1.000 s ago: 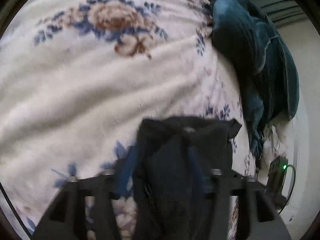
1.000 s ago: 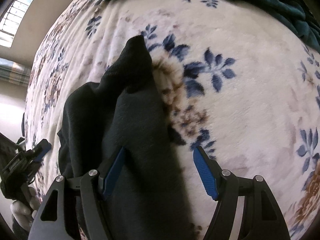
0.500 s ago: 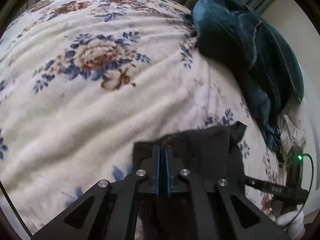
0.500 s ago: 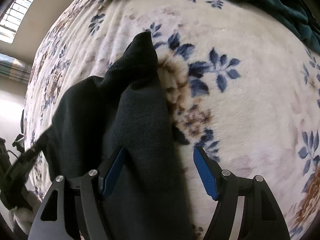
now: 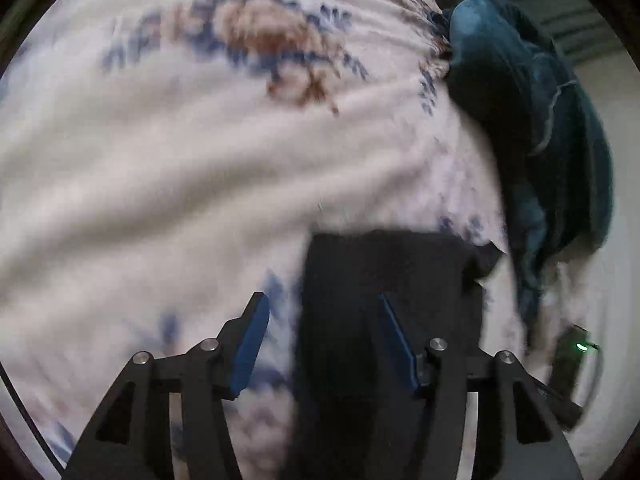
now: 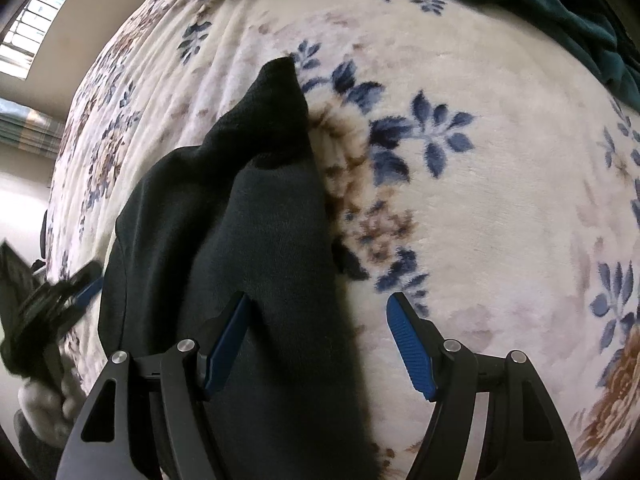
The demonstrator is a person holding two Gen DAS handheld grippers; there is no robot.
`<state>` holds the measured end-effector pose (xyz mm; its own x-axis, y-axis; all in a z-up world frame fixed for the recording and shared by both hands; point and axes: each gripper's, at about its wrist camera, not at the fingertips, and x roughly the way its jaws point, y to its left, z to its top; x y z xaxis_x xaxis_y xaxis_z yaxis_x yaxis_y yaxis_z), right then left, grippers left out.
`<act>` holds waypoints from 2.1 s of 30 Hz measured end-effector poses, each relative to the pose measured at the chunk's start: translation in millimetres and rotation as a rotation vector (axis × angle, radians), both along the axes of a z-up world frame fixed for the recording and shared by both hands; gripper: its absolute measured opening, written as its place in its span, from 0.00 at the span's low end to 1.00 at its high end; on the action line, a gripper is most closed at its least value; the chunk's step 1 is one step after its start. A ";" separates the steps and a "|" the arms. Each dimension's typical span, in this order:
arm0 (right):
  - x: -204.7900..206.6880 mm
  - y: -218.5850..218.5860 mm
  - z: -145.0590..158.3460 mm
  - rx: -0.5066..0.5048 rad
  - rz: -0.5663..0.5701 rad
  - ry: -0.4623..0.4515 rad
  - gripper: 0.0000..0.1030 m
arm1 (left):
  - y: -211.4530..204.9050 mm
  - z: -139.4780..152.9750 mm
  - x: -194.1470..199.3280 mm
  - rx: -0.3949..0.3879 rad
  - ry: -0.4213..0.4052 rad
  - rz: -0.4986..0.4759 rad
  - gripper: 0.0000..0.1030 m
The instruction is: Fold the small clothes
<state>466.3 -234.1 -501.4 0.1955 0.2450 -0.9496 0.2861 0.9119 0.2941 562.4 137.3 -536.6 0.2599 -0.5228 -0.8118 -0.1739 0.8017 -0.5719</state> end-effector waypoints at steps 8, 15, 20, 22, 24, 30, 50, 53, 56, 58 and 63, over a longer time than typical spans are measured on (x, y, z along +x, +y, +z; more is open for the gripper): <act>-2.2 3.4 -15.9 0.123 -0.009 0.046 0.65 | -19.2 -2.3 -5.5 0.158 -0.115 -0.078 0.03; -6.4 -2.1 -28.4 0.141 -0.055 0.078 0.33 | -6.7 -4.1 -2.5 0.085 -0.103 -0.118 0.08; -11.4 -0.8 -20.5 0.227 -0.024 0.118 0.61 | -0.9 8.9 -37.5 -0.033 -0.040 -0.095 0.35; -23.5 0.2 -14.7 0.258 -0.006 0.102 0.70 | -16.0 9.3 -54.8 0.033 -0.046 -0.141 0.37; -42.8 5.8 -20.9 0.269 0.030 0.125 0.72 | -32.6 -0.5 -65.1 0.144 -0.033 -0.192 0.40; -70.3 -0.5 -42.4 0.191 -0.047 0.147 0.70 | -18.2 -13.5 -70.5 0.104 0.007 -0.103 0.43; -182.0 31.3 -9.6 0.102 0.089 0.257 0.73 | -25.5 44.2 -230.1 0.174 0.061 -0.037 0.44; -244.9 27.9 -5.5 0.149 0.088 0.322 0.73 | -45.8 37.8 -288.1 0.213 0.154 -0.103 0.44; -321.2 23.9 -18.5 0.188 0.063 0.437 0.69 | -59.4 15.9 -351.5 0.245 0.267 -0.113 0.44; -357.5 25.7 -32.6 0.227 0.044 0.510 0.61 | -68.6 3.7 -385.5 0.273 0.321 -0.110 0.43; -397.8 46.4 -42.5 0.190 0.065 0.520 0.08 | -77.7 15.8 -428.8 0.255 0.198 -0.021 0.07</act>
<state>68.5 -187.7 -543.9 -0.3087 0.4174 -0.8547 0.3825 0.8772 0.2903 133.6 59.6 -520.8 0.0751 -0.3000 -0.9510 -0.2432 0.9194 -0.3092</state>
